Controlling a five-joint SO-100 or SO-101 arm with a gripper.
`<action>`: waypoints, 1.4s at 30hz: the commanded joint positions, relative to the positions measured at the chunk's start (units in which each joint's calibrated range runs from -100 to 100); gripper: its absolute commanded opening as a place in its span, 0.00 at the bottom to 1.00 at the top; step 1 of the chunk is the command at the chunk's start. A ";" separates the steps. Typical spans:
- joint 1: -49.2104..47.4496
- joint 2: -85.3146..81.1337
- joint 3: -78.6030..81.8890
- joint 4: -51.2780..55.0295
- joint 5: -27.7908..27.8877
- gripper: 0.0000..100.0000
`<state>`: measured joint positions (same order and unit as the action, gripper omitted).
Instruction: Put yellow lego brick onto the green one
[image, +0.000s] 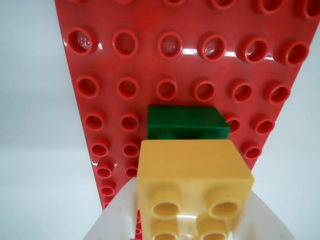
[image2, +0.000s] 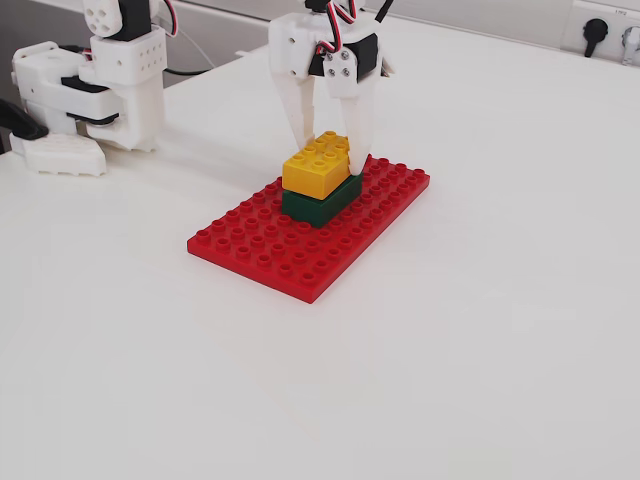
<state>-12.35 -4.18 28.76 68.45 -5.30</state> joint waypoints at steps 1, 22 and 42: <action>-0.18 -1.23 0.29 -0.29 0.04 0.11; -0.62 -2.23 -2.87 4.90 0.30 0.21; 0.12 -7.76 -13.54 13.29 2.49 0.21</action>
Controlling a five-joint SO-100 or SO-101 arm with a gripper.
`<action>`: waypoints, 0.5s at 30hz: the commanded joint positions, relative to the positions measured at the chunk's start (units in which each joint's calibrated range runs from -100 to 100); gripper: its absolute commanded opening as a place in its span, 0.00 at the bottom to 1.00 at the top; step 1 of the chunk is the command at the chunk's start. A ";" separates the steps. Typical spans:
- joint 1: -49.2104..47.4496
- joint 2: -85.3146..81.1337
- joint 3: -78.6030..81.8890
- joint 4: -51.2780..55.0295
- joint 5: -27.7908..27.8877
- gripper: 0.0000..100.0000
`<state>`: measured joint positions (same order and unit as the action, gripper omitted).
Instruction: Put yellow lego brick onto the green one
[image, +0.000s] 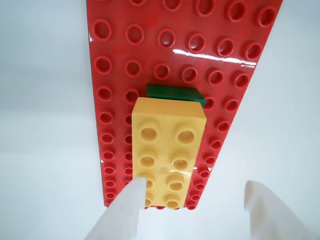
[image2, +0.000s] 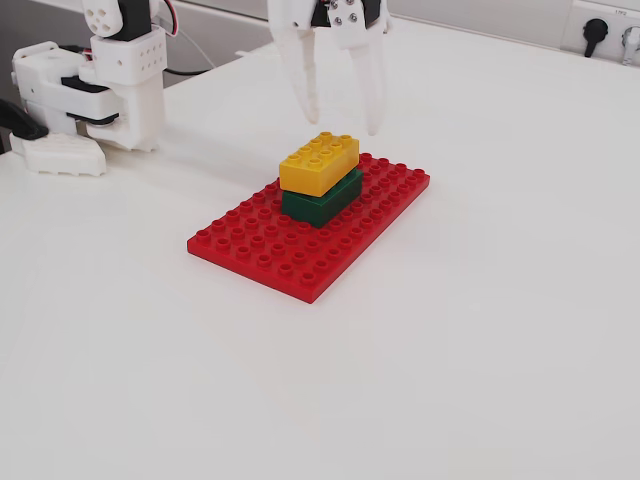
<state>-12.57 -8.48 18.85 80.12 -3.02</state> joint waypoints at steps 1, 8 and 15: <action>0.34 -4.46 -4.52 2.49 0.46 0.21; 2.18 -14.51 -5.52 8.29 1.76 0.02; 8.00 -30.27 15.45 -2.53 2.39 0.01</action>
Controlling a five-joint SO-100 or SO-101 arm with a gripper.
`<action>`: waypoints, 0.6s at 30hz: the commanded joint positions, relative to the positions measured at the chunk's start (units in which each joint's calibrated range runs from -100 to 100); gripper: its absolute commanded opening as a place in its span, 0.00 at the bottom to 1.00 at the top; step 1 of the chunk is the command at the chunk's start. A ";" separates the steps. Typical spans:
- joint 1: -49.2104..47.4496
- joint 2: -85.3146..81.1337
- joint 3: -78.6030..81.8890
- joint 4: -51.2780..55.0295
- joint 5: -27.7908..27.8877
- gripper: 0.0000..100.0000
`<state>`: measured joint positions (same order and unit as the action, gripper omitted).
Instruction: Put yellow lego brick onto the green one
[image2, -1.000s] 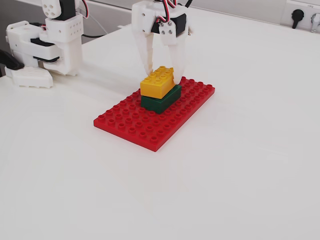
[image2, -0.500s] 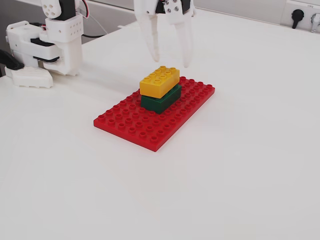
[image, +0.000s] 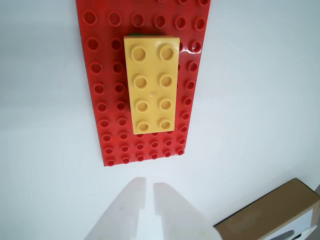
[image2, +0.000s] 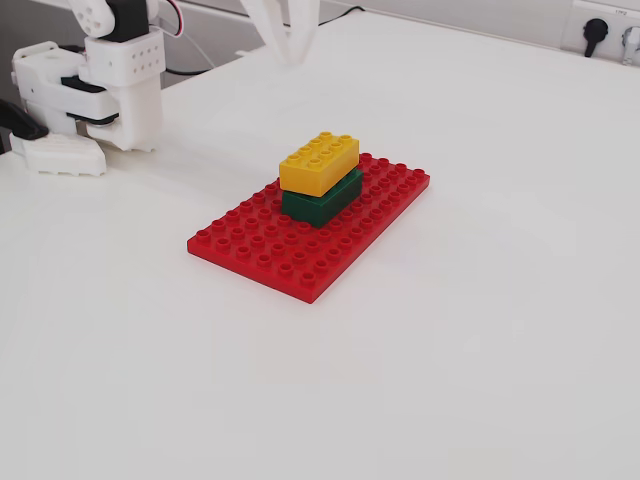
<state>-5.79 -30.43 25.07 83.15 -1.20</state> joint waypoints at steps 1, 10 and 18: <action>1.22 -11.75 13.48 -7.45 1.20 0.01; 1.44 -44.76 50.44 -20.00 2.03 0.01; 1.14 -63.95 68.33 -17.32 2.03 0.01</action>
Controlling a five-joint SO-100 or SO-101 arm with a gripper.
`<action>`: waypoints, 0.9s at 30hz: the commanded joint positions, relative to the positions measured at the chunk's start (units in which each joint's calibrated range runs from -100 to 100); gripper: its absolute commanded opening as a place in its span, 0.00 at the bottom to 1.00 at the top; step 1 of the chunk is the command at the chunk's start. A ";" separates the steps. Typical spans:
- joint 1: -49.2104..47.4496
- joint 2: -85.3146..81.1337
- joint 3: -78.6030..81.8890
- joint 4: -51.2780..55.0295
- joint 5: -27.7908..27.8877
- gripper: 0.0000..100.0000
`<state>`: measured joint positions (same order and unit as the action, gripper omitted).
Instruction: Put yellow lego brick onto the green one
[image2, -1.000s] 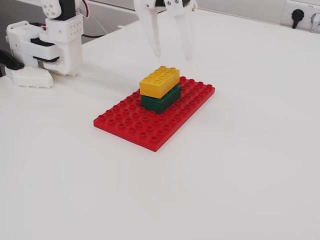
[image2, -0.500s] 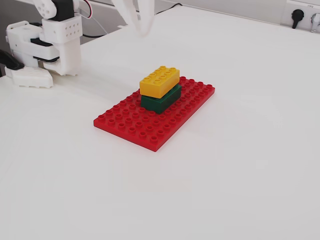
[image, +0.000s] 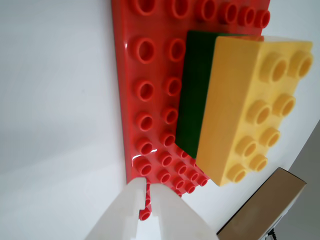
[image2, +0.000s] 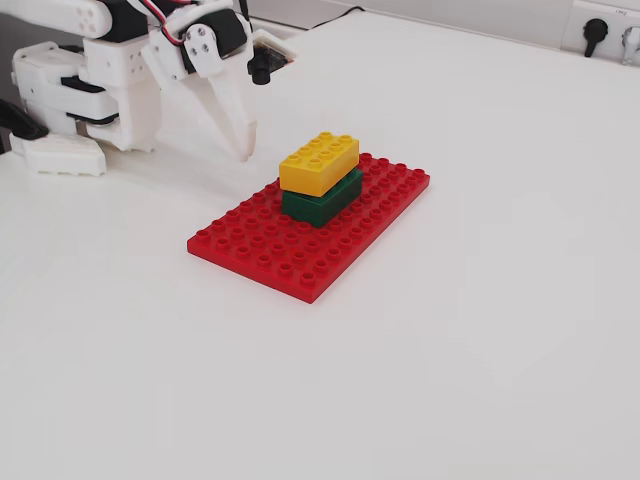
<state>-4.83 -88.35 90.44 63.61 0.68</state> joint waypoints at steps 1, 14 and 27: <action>0.48 -8.22 3.32 3.95 0.16 0.01; 0.55 -9.64 2.42 9.40 2.24 0.01; 0.55 -9.64 2.24 9.92 2.24 0.01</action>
